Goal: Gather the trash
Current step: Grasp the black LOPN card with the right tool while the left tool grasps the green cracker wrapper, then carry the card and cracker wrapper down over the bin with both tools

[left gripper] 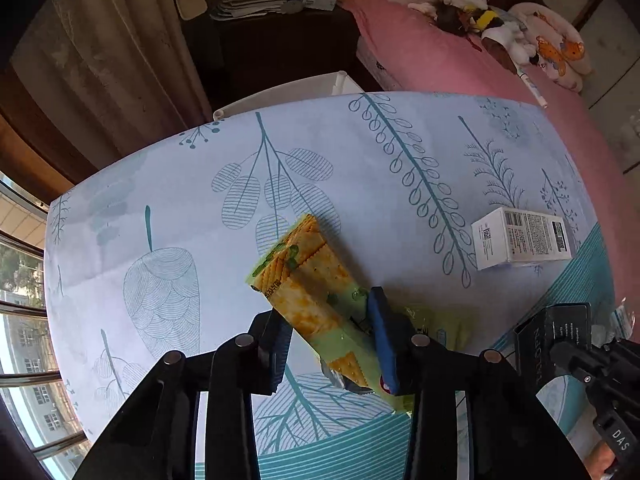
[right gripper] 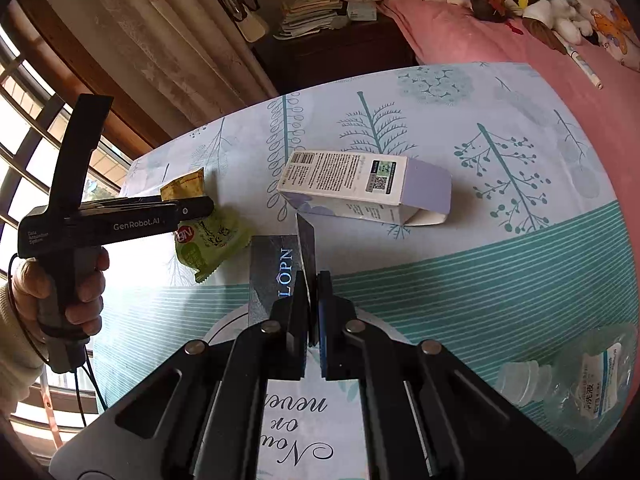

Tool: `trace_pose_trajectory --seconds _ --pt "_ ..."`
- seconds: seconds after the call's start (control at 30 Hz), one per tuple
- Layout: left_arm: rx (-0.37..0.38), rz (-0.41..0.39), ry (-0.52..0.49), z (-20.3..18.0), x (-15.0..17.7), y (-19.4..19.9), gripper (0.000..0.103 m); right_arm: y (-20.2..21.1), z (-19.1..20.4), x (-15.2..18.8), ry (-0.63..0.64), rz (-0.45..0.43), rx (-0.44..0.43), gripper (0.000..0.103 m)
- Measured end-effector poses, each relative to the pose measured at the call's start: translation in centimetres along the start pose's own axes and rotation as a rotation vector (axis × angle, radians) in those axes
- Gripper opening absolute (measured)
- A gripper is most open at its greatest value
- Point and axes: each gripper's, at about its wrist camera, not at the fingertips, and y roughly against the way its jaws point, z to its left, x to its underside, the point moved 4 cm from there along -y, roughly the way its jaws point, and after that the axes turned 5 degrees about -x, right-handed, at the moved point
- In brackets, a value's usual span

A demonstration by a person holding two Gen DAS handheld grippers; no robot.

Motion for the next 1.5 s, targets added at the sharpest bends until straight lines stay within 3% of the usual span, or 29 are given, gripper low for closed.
trace_pose_trajectory --seconds 0.07,0.2,0.43,0.83,1.1,1.27,1.5 --pt "0.006 -0.010 -0.024 -0.9 0.4 0.4 0.017 0.2 0.0 0.8 -0.012 0.003 -0.010 0.002" --pt "0.057 -0.017 -0.038 -2.2 2.4 2.2 0.005 1.4 0.3 2.7 -0.036 -0.002 -0.033 0.002" --pt "0.131 -0.086 -0.089 -5.1 8.3 9.9 0.005 5.8 1.6 8.0 -0.067 -0.029 -0.089 0.002" --pt "0.092 -0.199 -0.136 -12.8 23.4 25.7 0.005 19.5 2.2 20.2 -0.031 -0.120 -0.172 0.002" --pt "0.079 -0.265 -0.144 -19.2 34.4 34.9 0.005 30.7 0.6 29.6 0.019 -0.186 -0.154 0.002" --pt "0.107 -0.247 -0.134 -22.9 42.0 37.4 0.005 35.9 -0.4 35.5 0.054 -0.188 -0.144 0.002" --pt "0.091 -0.120 -0.202 -27.7 51.3 34.4 0.005 38.3 -1.9 43.7 0.061 -0.124 -0.128 0.002"
